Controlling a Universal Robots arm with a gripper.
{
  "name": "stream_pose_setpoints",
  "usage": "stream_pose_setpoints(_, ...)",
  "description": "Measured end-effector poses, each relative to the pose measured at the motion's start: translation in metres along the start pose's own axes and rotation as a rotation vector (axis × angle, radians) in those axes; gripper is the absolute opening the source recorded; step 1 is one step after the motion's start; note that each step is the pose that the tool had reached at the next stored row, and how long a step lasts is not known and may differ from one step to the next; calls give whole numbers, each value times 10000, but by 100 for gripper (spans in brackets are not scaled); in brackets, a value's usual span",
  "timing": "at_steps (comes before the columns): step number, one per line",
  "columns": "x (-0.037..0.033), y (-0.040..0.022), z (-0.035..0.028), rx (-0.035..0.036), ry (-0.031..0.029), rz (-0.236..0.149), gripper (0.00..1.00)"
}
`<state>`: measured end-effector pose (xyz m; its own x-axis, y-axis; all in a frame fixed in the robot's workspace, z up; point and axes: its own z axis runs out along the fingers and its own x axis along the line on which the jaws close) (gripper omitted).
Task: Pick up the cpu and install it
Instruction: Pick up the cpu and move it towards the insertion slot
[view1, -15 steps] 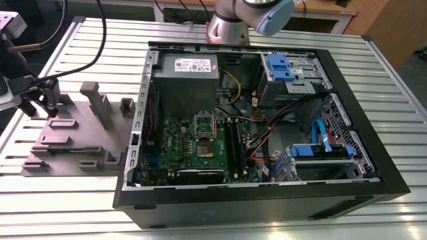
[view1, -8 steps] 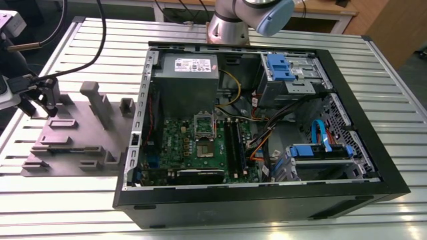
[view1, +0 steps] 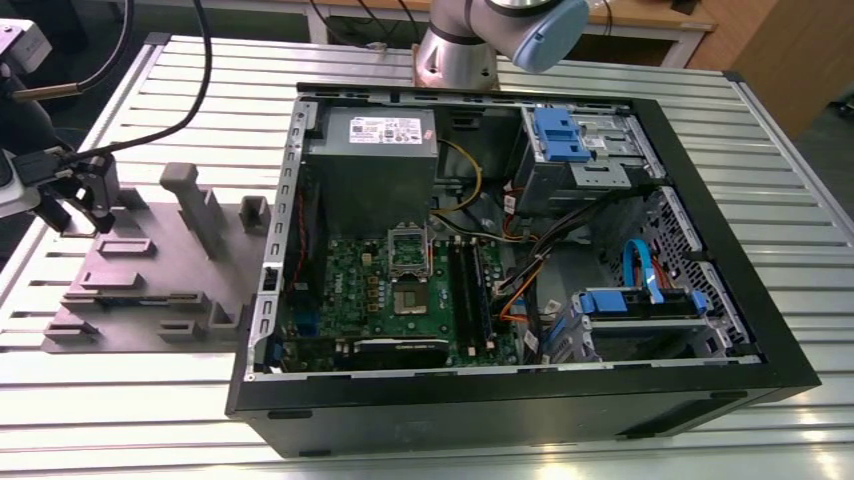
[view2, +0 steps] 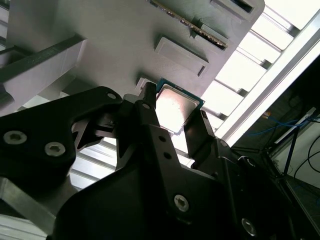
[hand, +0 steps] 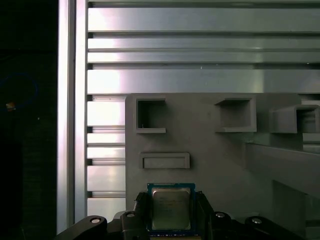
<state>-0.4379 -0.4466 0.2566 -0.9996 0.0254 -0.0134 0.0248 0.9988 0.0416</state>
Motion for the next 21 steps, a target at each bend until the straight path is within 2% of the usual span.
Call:
stream_pose_setpoints(6, 0, 0, -2, 0, 1, 1, 47)
stream_pose_setpoints(21, -1, 3, -75, 0, 1, 1, 47)
